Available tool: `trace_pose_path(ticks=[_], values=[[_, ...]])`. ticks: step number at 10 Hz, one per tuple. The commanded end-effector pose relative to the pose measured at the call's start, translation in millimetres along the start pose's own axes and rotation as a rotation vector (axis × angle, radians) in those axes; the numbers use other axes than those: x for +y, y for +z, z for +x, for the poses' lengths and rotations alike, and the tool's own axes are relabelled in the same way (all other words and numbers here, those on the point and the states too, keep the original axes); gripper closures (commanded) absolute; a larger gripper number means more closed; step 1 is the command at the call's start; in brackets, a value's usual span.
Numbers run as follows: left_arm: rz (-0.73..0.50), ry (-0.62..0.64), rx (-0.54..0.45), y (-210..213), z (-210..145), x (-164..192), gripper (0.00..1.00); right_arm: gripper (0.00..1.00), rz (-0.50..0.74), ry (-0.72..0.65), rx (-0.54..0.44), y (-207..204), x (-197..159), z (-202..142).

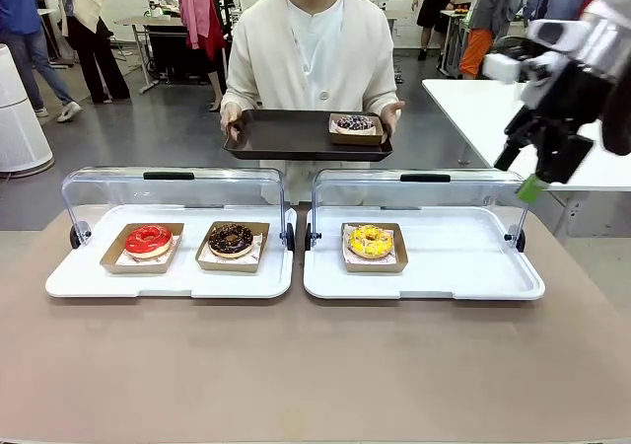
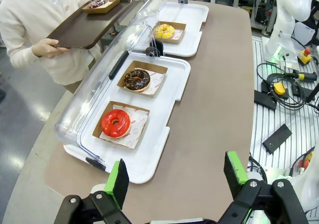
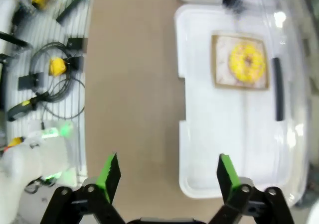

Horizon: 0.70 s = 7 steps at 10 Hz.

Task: Provide the desired donut to the person.
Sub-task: Pick up and lift the Paper togo box containing the Donut pointed at by the person.

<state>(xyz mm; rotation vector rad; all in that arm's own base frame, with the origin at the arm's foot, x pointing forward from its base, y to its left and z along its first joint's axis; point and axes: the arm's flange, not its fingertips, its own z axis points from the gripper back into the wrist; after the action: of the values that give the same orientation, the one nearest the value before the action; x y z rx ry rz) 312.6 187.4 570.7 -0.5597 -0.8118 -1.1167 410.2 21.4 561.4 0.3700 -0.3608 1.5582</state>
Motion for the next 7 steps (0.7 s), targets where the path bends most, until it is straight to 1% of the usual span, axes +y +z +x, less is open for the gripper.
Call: trace_pose_path(ticks=[1, 2, 3, 4, 5, 6, 7], values=[[0.003, -0.01, -0.011, -0.8, 0.9, 0.2, 0.0, 0.0, 0.245, 0.113, -0.463, 39.6, 5.8, -67.3], [0.003, -0.01, -0.011, -0.8, 0.9, 0.2, 0.0, 0.0, 0.209, 0.164, -0.532, 52.1, 18.6, -92.9], [0.003, -0.01, -0.011, -0.8, 0.9, 0.2, 0.0, 0.0, 0.143, 0.193, -0.62, 64.9, 33.4, -119.3], [0.003, -0.01, -0.011, -0.8, 0.9, 0.2, 0.0, 0.0, 0.024, 0.175, -0.672, 74.1, 45.5, -147.2], [0.003, -0.01, -0.011, -0.8, 0.9, 0.2, 0.0, 0.0, -0.004, 0.108, -0.774, 81.2, 54.4, -175.9], [0.003, -0.01, -0.011, -0.8, 0.9, 0.2, 0.0, 0.0, -0.055, 0.038, -0.818, 86.4, 59.0, -200.4], [0.003, -0.01, -0.011, -0.8, 0.9, 0.2, 0.0, 0.0, -0.099, -0.061, -0.838, 89.1, 60.3, -219.9]])
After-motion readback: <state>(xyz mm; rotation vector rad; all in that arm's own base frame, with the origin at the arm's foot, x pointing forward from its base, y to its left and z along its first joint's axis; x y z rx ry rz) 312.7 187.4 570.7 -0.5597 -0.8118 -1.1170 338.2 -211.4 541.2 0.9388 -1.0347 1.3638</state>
